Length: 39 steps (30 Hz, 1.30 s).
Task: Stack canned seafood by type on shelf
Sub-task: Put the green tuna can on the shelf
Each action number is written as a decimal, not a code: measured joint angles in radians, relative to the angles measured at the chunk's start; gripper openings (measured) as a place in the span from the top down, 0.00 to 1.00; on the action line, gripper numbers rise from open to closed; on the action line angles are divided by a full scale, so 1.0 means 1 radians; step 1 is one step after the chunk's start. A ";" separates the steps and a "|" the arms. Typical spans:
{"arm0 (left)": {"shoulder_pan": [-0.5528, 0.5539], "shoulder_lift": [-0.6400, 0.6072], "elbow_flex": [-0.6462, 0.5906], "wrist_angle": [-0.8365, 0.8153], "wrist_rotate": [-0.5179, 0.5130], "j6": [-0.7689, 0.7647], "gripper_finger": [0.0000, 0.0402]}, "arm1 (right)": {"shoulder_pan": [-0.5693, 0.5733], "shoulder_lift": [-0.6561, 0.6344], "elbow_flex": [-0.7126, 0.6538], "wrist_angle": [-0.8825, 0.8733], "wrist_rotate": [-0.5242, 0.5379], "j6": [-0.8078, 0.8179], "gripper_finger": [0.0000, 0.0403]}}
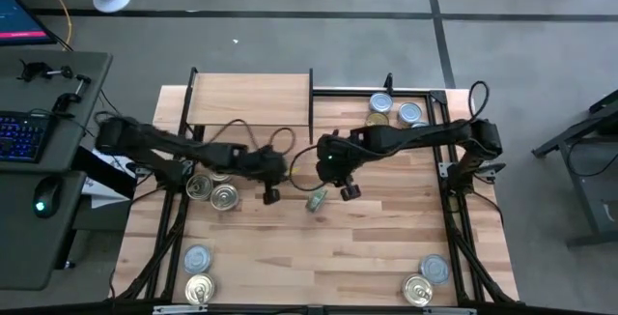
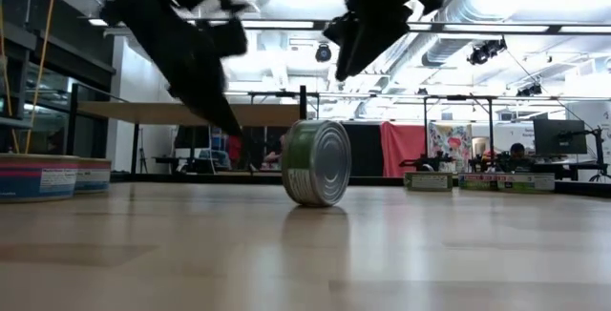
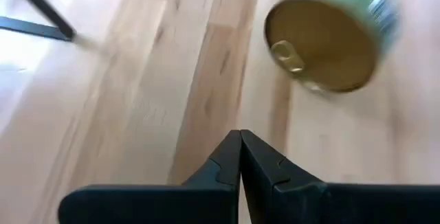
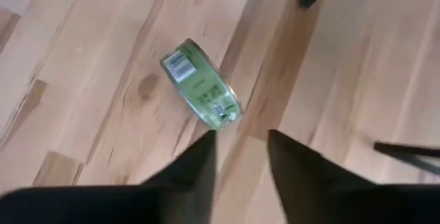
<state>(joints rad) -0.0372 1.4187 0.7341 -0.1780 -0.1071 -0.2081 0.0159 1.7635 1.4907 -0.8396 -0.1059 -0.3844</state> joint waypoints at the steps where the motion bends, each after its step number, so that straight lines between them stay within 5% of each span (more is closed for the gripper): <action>1: -0.013 -0.047 -0.015 0.000 -0.016 -0.024 1.00 | 0.006 0.021 0.018 -0.005 0.000 -0.002 0.62; 7: -0.102 -0.273 -0.051 -0.034 -0.112 -0.133 1.00 | 0.055 0.169 0.197 -0.121 -0.001 -0.082 0.35; 12: -0.154 -0.392 -0.051 -0.027 -0.149 -0.157 1.00 | 0.072 0.243 0.267 -0.138 -0.064 -0.143 0.28; 32: -0.175 -0.651 -0.051 0.022 -0.199 -0.030 1.00 | 0.103 0.383 0.272 -0.096 -0.002 -0.235 0.30; 39: -0.175 -0.662 -0.051 0.066 -0.261 0.003 1.00 | 0.103 0.396 0.278 -0.099 0.053 -0.234 0.54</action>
<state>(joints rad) -0.2123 0.7569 0.6834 -0.1116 -0.3679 -0.2050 0.1188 2.1599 1.7684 -0.9388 -0.0526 -0.6183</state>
